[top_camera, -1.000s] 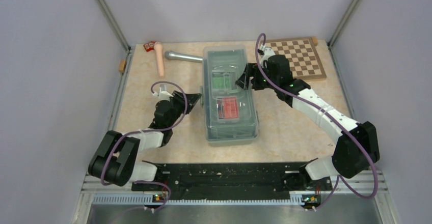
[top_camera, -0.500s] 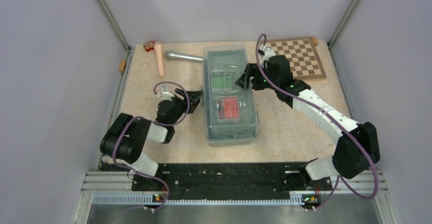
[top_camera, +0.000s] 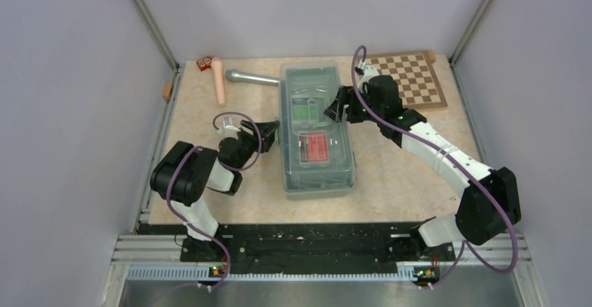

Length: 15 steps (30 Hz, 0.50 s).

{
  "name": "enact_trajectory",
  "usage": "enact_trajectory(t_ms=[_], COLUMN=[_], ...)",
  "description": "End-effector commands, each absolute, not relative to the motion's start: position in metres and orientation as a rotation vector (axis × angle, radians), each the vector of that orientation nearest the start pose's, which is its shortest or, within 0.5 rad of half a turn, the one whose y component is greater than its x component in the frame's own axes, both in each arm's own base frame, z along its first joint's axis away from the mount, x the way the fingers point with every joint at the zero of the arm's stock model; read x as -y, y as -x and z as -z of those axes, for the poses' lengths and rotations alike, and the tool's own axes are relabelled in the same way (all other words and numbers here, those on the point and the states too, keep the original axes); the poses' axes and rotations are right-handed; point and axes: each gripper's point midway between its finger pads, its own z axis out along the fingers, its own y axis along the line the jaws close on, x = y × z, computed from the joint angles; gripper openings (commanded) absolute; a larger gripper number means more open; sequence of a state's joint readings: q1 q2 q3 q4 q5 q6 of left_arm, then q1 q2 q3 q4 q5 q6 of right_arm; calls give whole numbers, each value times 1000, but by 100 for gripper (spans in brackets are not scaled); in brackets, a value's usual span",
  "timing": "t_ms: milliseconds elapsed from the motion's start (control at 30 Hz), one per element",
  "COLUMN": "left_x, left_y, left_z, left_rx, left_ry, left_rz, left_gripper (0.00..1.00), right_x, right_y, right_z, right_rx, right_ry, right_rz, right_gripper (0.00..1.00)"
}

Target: Pack the tool kit

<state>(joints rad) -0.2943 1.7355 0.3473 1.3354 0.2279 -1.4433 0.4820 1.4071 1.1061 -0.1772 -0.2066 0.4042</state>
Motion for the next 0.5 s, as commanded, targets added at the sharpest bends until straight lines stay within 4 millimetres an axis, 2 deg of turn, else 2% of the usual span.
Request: enact_trajectory(t_ms=[0, 300, 467], left_x=[263, 274, 280], left_y=[-313, -313, -314], left_z=[-134, -128, -127], left_rx=[-1838, -1865, -1871], left_ry=[535, 517, 508], left_rz=[1748, 1754, 1766], left_gripper=[65, 75, 76], right_x=[-256, -258, -259], right_y=[-335, -336, -336], right_z=[-182, -181, -182], right_rx=[-2206, -2207, -2201], right_ry=[301, 317, 326], right_rz=[-803, -815, -819], right_gripper=[72, 69, 69])
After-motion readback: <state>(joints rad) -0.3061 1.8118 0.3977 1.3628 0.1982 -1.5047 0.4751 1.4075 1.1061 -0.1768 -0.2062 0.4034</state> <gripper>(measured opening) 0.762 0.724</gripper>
